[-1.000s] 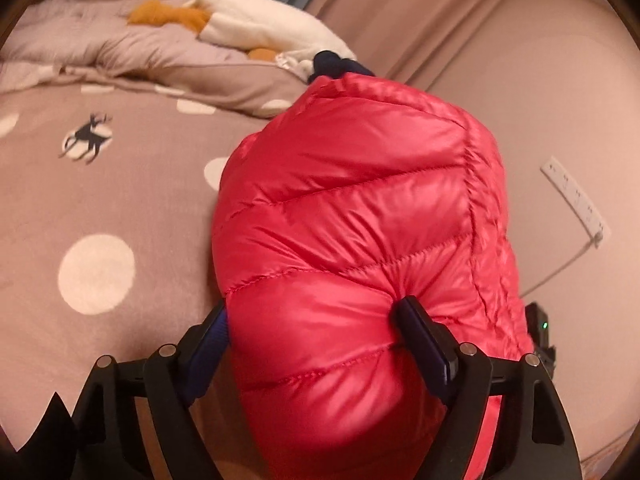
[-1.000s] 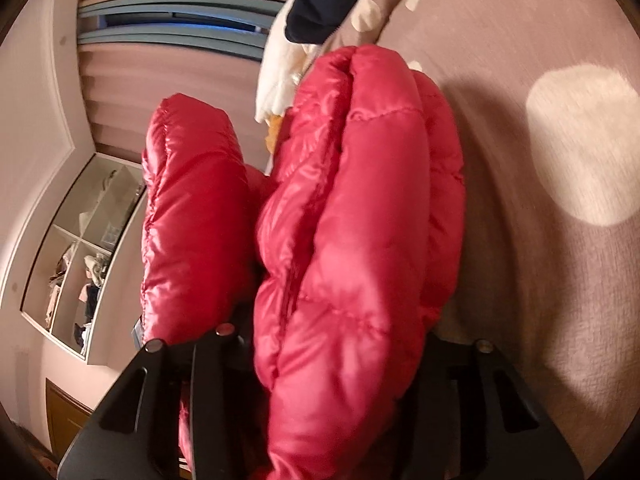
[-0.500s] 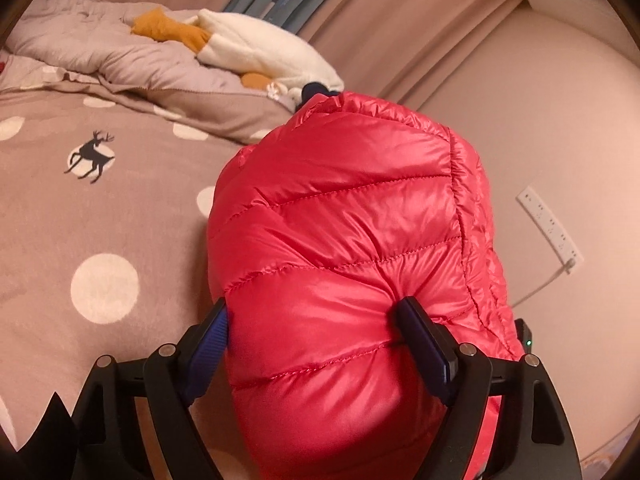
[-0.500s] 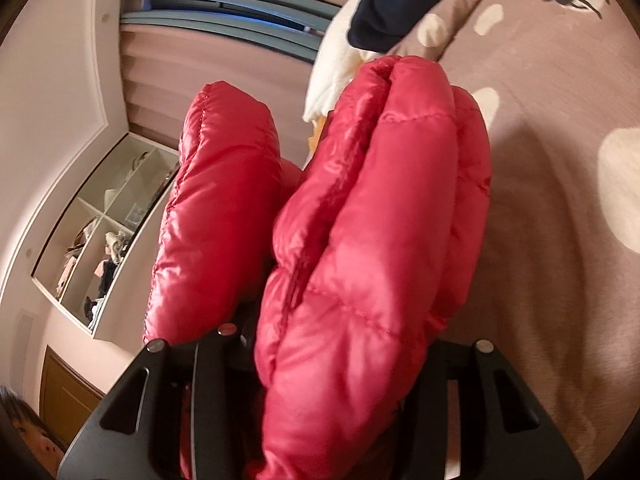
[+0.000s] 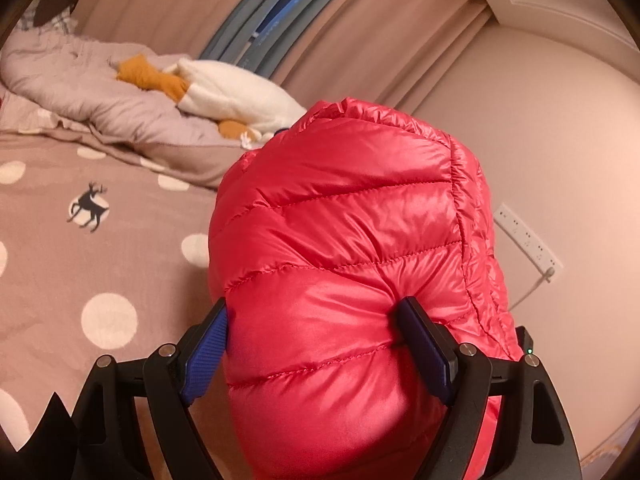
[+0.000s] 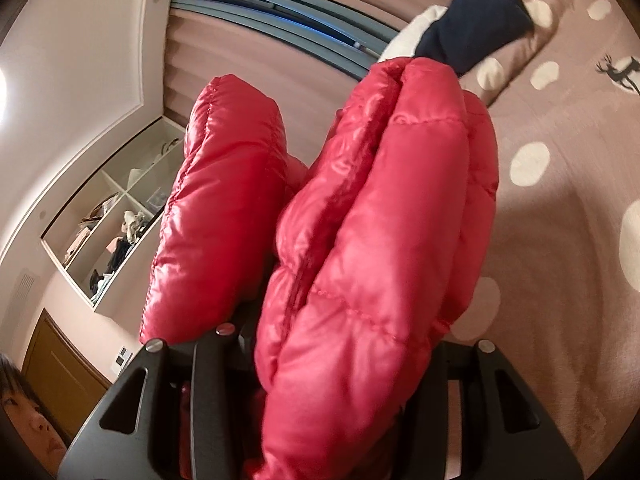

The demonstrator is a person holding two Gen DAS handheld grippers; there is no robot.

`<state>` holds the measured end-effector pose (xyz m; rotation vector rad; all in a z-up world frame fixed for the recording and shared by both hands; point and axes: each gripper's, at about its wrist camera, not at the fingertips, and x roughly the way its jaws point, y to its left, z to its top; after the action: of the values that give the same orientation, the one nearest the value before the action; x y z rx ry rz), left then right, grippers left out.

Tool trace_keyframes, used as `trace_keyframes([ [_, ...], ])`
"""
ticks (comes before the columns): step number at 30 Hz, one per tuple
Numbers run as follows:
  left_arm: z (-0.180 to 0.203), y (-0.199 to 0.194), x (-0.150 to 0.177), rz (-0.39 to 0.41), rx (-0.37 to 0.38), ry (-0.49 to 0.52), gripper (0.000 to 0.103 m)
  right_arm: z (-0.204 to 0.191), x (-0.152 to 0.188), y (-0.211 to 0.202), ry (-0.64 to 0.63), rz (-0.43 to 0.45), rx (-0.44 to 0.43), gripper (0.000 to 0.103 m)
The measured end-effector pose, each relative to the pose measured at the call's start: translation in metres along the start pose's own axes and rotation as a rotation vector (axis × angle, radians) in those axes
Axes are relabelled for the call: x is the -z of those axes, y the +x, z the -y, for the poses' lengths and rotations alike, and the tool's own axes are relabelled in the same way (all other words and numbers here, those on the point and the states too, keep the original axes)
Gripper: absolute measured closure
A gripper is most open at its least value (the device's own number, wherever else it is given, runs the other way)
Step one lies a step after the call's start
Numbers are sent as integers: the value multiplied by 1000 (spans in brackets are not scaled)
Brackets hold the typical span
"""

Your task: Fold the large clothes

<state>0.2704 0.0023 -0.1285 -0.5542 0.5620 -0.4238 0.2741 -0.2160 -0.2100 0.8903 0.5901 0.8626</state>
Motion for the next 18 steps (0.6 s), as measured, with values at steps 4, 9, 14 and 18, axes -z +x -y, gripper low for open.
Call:
trace_keyframes([
  [4,-1,-6,-7,17,-1,-11,21,-11,-2,2,-32,1,3,59],
  [9,0,-20,-14,41,19,3,21,-24,-1,4,-91,-6,2,58],
  [14,1,-32,-16,80,16,15,21,-33,-1,10,-123,2,-18,58],
  [18,0,-42,-17,103,4,11,21,-38,0,15,-150,-5,-14,58],
])
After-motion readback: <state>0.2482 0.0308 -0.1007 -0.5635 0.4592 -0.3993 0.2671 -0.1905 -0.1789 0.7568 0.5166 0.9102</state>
